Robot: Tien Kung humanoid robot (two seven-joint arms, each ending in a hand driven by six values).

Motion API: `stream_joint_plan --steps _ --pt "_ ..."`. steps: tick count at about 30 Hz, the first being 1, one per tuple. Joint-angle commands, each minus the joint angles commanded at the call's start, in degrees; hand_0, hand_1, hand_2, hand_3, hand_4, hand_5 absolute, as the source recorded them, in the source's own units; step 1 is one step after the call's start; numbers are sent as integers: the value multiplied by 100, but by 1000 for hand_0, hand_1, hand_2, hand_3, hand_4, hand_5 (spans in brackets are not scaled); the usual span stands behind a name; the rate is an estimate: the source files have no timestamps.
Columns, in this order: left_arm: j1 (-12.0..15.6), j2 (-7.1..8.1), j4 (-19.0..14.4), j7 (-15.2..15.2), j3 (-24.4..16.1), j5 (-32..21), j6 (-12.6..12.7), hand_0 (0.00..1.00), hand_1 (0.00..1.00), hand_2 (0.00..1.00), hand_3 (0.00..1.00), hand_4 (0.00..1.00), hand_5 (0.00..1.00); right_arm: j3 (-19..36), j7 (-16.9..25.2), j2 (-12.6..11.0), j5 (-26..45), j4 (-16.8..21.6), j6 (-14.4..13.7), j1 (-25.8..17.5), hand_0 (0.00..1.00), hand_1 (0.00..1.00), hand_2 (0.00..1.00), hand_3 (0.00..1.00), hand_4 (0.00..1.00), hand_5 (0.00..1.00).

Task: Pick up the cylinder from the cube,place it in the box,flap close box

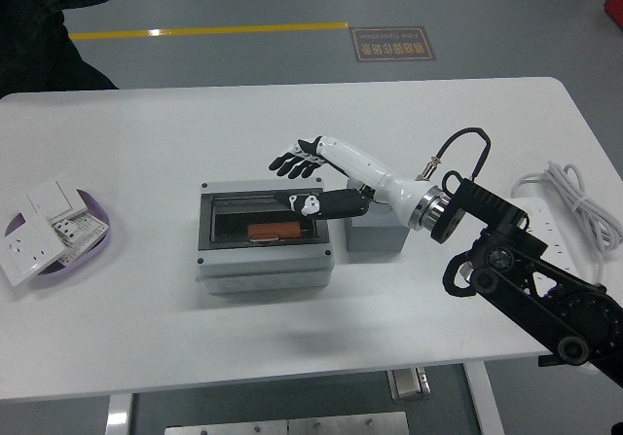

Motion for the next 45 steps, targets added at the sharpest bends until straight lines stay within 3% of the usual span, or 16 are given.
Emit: stream_joint_plan --steps 7,12,13,17,27,35,45 --pt "7 -50 0 12 -15 16 -4 636 673 675 710 764 316 861 554 312 771 -360 24 -835 647 662 683 694 702 397" --pt "-4 -61 0 21 -13 40 -11 636 673 675 710 764 316 910 1138 465 1491 -624 -211 -1091 647 662 683 694 702 397" --pt "-9 -63 0 23 -8 47 -14 636 673 675 711 764 318 904 1234 499 1599 -653 -256 -1111 754 710 721 721 732 393" --pt "-29 -60 0 22 34 53 -20 636 673 675 711 764 318 923 1412 597 1743 -685 -336 -1174 754 710 721 721 732 393" --pt "3 -8 0 55 65 90 -28 636 673 675 710 764 316 1247 1540 736 1942 -693 -391 -1381 759 690 687 693 735 375" --pt "83 39 0 157 108 246 -59 636 673 675 711 765 318 1287 1407 802 2005 -882 -350 -1283 734 662 634 676 741 371" --pt "16 21 0 146 54 200 -39 636 673 675 711 765 318 1471 1049 554 1689 -848 -204 -1199 722 662 643 678 754 375"
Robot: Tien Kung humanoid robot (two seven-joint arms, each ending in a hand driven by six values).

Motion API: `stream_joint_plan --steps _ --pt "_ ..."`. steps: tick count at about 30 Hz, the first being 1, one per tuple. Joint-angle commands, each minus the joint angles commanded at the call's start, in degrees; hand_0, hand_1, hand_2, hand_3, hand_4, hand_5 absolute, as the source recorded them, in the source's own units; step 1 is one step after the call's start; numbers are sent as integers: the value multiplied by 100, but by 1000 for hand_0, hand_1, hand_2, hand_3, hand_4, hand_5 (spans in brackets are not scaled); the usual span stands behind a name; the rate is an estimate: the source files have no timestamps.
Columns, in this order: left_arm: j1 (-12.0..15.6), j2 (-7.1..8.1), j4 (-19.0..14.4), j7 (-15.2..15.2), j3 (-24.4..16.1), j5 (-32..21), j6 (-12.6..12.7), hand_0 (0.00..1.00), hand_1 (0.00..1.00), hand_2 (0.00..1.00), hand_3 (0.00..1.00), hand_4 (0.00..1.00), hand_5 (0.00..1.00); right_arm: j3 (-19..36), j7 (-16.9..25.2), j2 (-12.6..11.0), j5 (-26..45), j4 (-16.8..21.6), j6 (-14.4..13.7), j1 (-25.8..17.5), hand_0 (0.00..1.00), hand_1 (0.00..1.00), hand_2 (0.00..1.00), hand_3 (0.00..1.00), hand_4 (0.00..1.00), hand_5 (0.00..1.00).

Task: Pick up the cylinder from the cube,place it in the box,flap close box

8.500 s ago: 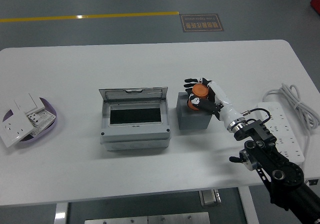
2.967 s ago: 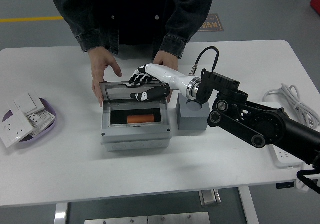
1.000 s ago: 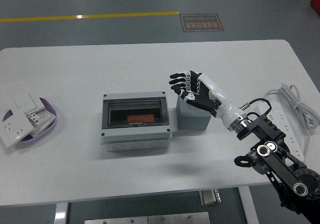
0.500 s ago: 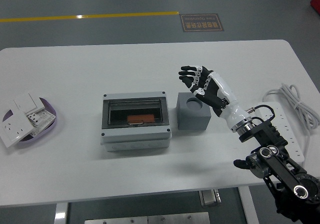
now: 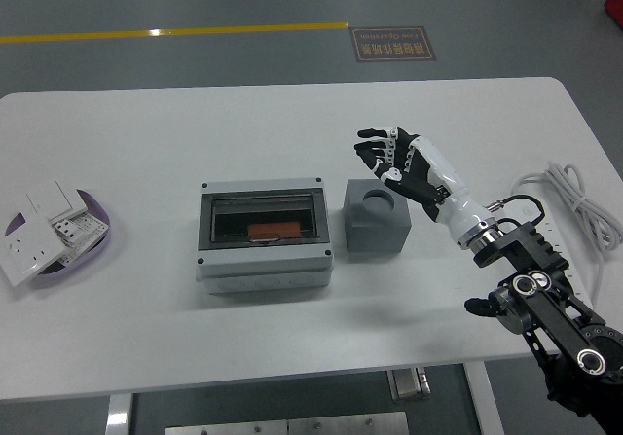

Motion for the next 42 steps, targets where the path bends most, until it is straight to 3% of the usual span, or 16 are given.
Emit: stream_joint_plan --steps 20,42 --pt "-63 19 0 -80 -164 -71 23 637 673 676 710 765 317 474 75 -15 33 -32 -58 -273 709 661 656 682 779 360" --pt "-173 -20 0 -21 -274 74 37 636 673 675 710 765 315 290 482 71 152 -169 -161 34 698 665 654 679 771 295"
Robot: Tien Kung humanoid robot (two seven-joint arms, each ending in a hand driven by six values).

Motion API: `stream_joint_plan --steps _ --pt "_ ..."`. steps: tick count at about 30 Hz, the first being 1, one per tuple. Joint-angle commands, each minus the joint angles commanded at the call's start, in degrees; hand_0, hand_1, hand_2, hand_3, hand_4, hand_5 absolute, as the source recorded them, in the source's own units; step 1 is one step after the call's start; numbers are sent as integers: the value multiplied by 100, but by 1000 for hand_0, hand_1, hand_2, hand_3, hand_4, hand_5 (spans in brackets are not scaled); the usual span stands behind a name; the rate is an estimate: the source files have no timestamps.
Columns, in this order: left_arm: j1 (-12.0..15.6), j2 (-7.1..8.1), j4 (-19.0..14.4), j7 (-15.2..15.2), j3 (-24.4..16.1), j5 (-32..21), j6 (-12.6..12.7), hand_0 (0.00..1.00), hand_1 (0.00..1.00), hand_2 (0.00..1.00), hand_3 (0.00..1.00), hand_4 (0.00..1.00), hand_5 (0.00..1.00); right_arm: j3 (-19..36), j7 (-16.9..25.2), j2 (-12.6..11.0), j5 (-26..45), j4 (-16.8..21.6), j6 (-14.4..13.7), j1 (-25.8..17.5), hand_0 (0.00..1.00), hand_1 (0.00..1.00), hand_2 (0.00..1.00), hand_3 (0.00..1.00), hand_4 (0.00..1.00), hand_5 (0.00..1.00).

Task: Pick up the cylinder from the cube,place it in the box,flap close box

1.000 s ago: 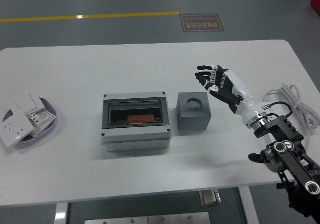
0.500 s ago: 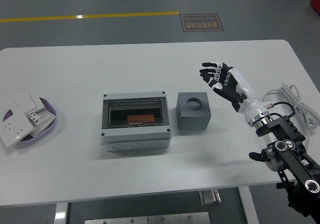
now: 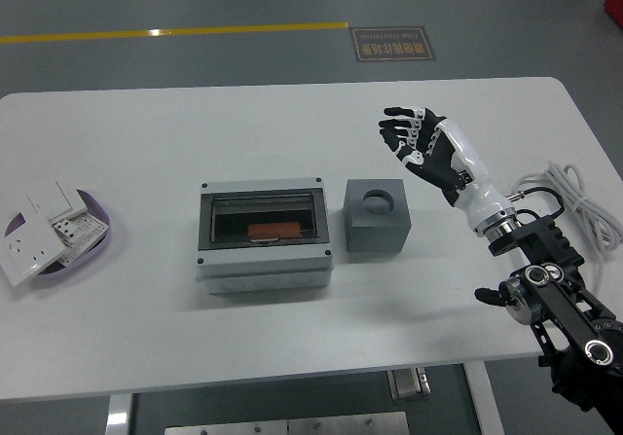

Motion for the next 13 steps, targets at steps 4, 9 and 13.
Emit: stream_joint_plan --steps 4,9,13 --pt "-14 1 0 6 -10 -5 1 636 672 675 710 764 315 -1 85 4 22 15 -69 -5 713 668 654 676 762 232" --pt "-22 7 0 4 -19 -8 3 636 672 675 710 764 315 7 118 7 25 17 -92 -13 713 668 654 676 762 232" --pt "-13 1 0 3 -24 -13 5 636 672 675 709 764 315 24 66 5 -18 20 -47 -27 705 668 656 676 723 163"
